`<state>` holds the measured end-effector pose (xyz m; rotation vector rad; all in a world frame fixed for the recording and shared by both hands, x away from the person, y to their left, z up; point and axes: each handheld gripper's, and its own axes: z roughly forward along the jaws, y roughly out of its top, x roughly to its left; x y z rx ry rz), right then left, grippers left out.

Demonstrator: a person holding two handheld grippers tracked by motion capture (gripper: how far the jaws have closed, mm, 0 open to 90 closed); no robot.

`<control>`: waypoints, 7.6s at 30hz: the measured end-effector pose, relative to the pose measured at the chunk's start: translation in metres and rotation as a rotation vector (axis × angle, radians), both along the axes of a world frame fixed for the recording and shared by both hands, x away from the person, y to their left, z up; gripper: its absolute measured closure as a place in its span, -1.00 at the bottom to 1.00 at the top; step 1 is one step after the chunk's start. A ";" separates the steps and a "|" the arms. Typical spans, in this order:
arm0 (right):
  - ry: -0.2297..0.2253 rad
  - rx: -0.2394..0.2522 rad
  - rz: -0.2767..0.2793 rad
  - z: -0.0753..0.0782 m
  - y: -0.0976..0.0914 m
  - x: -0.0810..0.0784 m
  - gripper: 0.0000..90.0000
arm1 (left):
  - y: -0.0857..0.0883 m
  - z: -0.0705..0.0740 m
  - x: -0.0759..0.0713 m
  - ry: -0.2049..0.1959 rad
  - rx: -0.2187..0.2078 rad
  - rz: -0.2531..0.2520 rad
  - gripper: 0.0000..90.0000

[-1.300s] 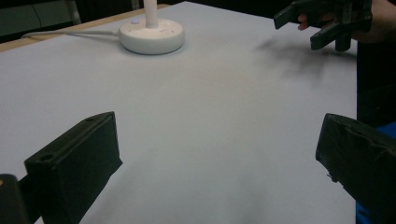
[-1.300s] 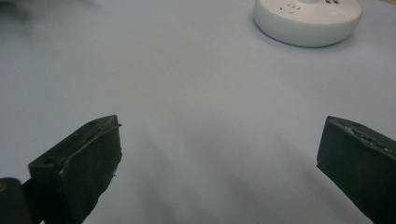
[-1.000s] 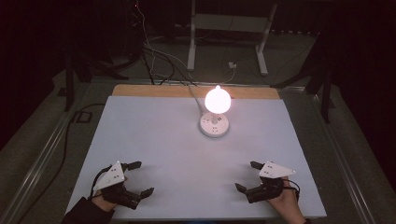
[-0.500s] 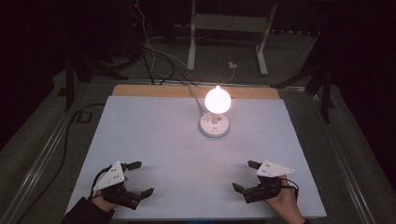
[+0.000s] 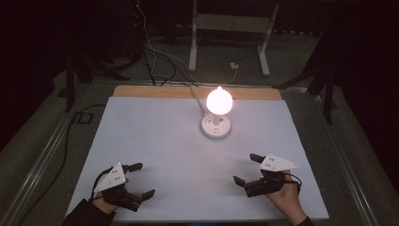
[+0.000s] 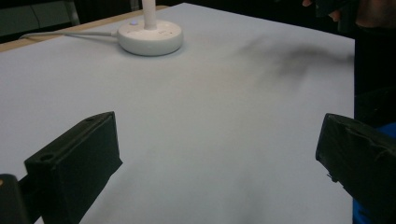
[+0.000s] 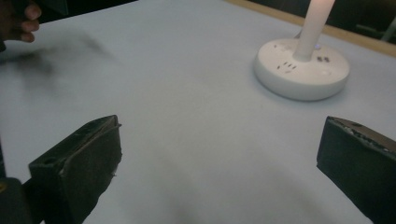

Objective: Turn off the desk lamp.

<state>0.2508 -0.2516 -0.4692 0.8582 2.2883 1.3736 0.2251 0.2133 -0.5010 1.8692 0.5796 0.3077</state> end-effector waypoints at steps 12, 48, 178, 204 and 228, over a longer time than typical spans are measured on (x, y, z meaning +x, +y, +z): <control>-0.030 0.001 -0.028 0.015 0.004 0.017 -1.00 | 0.000 0.000 0.000 -0.001 0.001 -0.001 -0.99; -0.058 -0.030 -0.097 0.023 0.018 0.070 -1.00 | -0.001 0.000 -0.001 -0.002 0.007 -0.007 -0.99; 0.029 -0.093 -0.359 -0.027 0.056 0.178 1.00 | 0.001 0.001 -0.002 0.001 0.000 -0.008 -0.99; 0.053 -0.134 -0.374 -0.041 0.062 0.181 1.00 | 0.000 0.000 -0.003 0.003 0.005 -0.007 -0.99; -0.001 -0.071 -0.370 -0.006 0.052 0.178 1.00 | 0.000 0.000 -0.002 0.003 0.002 -0.006 -0.99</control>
